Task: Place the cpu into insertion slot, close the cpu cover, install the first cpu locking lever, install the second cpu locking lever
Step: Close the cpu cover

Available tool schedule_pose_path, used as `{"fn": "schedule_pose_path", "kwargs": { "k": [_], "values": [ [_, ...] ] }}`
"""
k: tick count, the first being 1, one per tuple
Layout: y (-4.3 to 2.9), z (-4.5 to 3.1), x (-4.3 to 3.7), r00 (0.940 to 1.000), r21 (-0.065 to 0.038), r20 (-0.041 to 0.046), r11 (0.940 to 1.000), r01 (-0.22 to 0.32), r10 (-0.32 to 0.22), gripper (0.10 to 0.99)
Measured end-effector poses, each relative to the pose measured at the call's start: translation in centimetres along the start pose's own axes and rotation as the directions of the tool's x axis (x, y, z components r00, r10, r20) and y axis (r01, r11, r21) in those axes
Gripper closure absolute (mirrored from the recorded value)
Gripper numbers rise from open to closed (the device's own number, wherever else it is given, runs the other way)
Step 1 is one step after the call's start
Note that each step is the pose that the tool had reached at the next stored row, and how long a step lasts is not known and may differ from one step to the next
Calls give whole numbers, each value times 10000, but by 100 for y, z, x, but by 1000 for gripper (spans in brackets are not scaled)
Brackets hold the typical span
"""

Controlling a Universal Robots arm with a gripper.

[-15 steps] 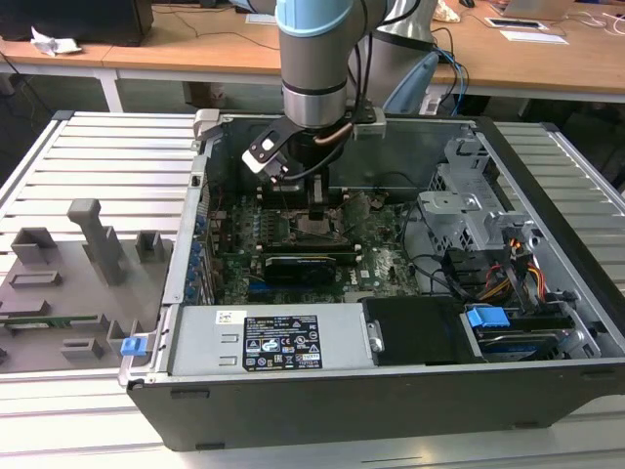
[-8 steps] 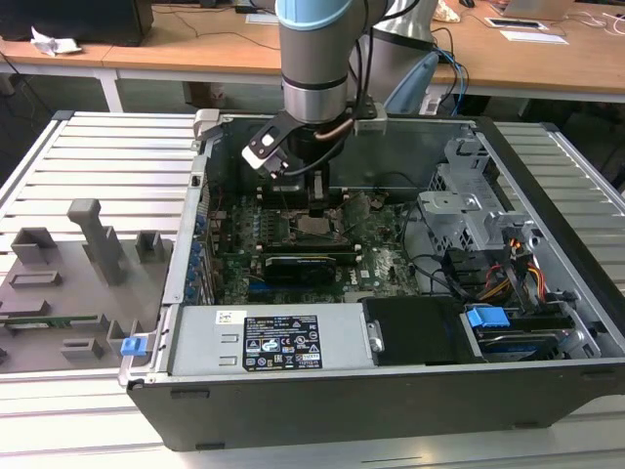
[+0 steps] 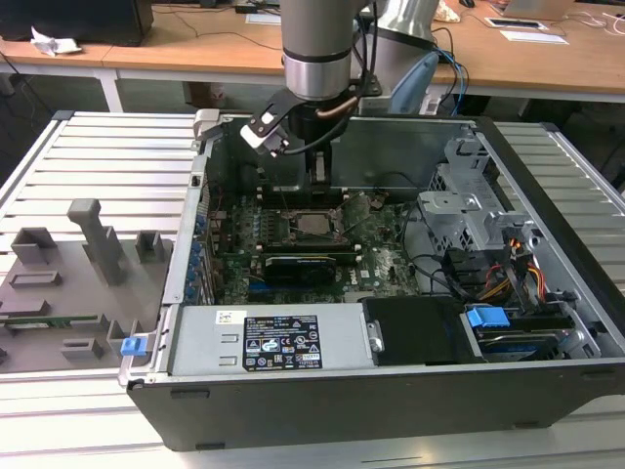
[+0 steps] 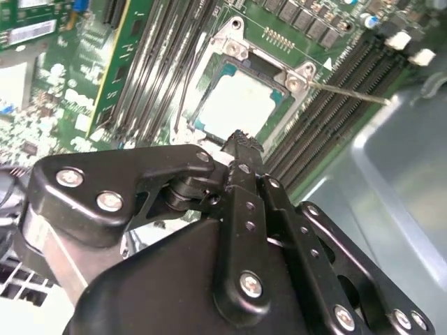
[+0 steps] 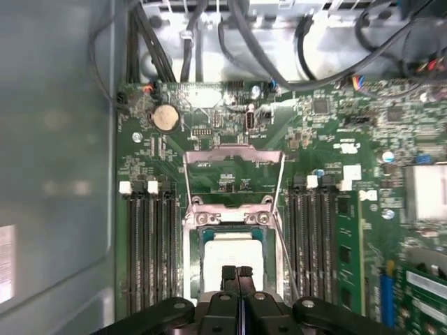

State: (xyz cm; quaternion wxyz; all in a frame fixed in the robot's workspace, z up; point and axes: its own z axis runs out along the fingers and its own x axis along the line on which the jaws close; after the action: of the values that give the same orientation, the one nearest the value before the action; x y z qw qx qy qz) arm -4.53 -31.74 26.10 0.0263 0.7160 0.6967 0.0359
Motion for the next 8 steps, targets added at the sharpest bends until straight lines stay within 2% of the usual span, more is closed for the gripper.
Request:
{"fn": "schedule_pose_path", "kwargs": {
  "k": [2, 4, 8],
  "values": [
    [4, -45, 1, 10000, 0, 3, 10000, 1, -1, 980],
    [5, -46, -4, 10000, -1, 3, 10000, 2, -2, 980],
    [8, -47, -73, 10000, 0, 4, 10000, 1, -1, 980]
  ]
}}
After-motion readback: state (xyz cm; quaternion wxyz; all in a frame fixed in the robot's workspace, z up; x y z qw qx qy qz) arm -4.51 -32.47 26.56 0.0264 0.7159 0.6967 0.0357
